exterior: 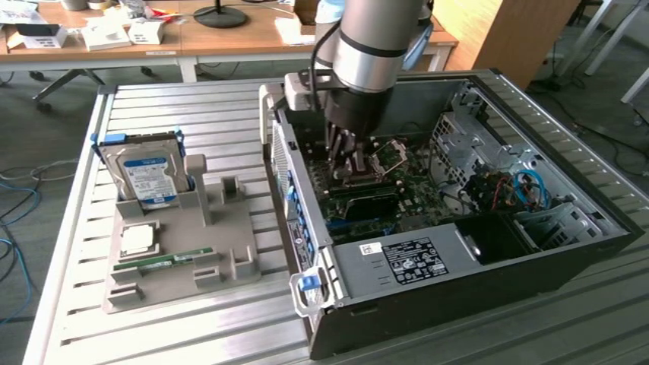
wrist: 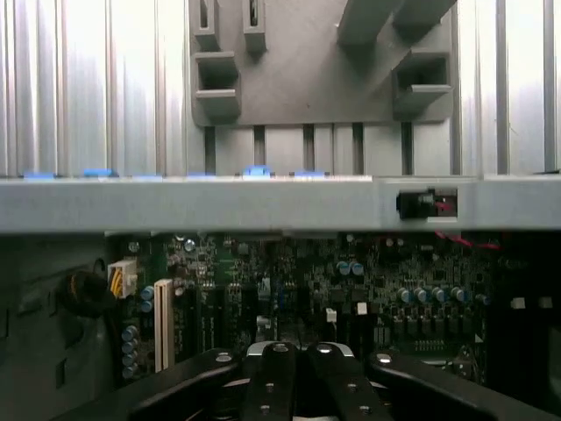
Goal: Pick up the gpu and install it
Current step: 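Press down on the gpu until it lock into place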
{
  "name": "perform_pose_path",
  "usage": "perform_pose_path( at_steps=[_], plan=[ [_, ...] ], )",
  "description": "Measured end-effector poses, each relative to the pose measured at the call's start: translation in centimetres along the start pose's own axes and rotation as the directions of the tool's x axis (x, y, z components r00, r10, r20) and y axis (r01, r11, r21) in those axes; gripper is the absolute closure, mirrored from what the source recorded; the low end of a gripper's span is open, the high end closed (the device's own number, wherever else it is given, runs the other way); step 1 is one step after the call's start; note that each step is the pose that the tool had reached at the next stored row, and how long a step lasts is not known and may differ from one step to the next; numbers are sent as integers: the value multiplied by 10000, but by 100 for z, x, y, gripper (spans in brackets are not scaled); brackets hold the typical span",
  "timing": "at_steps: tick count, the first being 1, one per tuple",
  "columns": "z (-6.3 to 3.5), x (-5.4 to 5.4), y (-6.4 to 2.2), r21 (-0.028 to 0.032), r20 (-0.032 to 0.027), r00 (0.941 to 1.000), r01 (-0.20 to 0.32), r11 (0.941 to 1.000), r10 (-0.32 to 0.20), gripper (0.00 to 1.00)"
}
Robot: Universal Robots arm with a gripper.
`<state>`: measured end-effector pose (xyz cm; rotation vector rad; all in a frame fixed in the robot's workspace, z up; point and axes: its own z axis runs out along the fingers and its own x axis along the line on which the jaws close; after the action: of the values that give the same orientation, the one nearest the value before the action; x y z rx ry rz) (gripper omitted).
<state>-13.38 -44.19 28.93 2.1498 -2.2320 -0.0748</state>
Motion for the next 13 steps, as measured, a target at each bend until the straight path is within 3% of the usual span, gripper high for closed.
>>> perform_pose_path(
  at_steps=[7,13],
  plan=[
    [-15,-9,-232,-2,0,10000,-2,10000,2,89],
    [-13,-10,-257,4,-1,10000,17,10000,-17,89]
  ],
)
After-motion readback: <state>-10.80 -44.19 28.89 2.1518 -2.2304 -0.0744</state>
